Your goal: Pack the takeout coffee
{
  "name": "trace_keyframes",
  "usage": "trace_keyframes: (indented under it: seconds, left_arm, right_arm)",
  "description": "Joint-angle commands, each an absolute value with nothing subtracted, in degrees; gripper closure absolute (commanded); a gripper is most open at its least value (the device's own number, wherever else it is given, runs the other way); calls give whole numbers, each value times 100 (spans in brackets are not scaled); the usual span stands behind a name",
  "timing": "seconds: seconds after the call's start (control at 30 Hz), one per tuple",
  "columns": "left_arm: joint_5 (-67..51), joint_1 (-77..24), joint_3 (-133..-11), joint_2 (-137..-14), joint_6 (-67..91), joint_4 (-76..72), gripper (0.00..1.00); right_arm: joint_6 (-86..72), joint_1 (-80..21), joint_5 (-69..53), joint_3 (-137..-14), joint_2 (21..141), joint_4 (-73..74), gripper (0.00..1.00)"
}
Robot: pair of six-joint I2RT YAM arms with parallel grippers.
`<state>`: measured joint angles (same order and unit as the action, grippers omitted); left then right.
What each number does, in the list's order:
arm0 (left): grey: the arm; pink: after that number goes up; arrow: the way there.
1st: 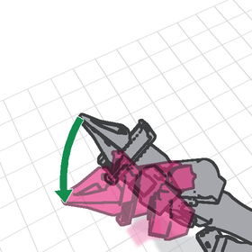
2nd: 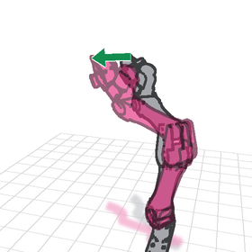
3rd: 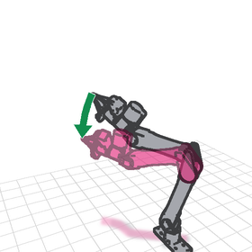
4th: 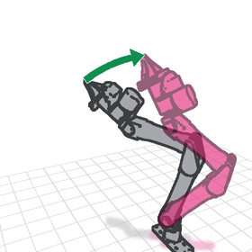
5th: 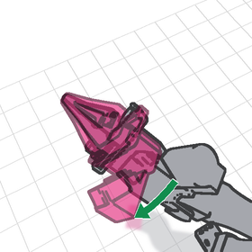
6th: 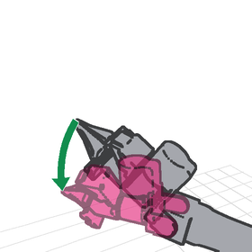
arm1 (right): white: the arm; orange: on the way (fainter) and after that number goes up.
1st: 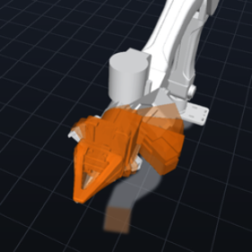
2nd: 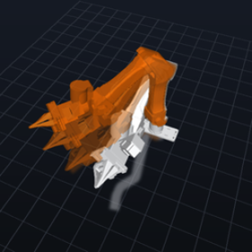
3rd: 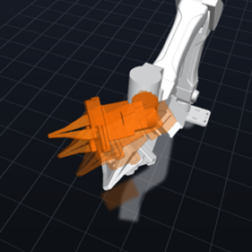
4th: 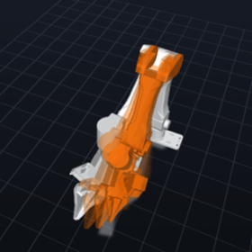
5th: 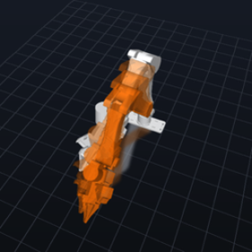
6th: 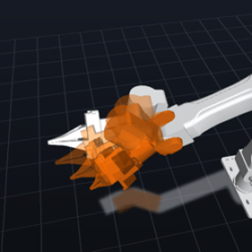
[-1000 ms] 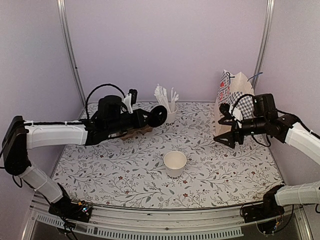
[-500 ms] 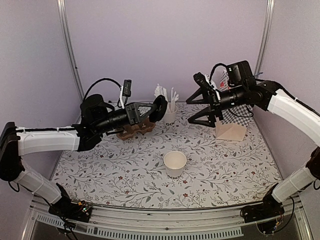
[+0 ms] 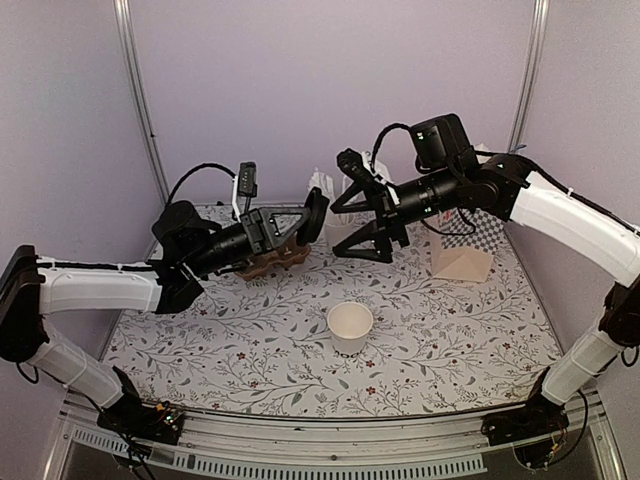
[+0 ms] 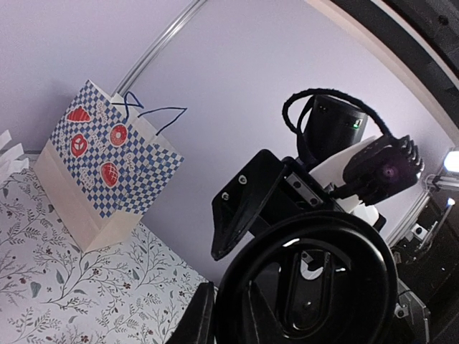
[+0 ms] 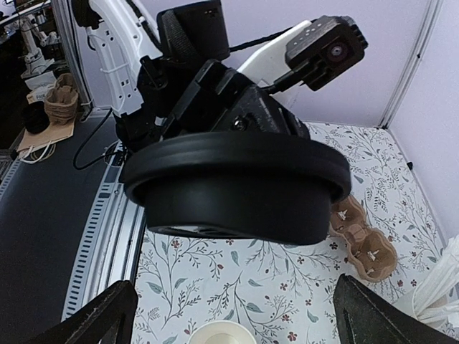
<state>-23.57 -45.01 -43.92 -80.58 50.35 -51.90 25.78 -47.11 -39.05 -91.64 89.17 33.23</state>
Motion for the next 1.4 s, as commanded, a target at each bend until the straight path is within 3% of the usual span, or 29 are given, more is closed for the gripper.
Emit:
trace_keyframes:
  seconds: [0.0,0.9,1.37]
  left_arm:
    - [-1947,-4620,-4001,-7990,5426,-6166,86]
    - [-1757,-4674,-3740,-8528,6146,-7400,87]
    - [-1662,-4754,-3801,-8622,6181,-7376,87]
  right_arm:
    - [2181,-4864,-3504,-9624,9083,3059,1]
    - [1841,-5281,-3324,-10151,9518,2962,5]
    - [1465,-5300,-3012,-10212,9702,2795,18]
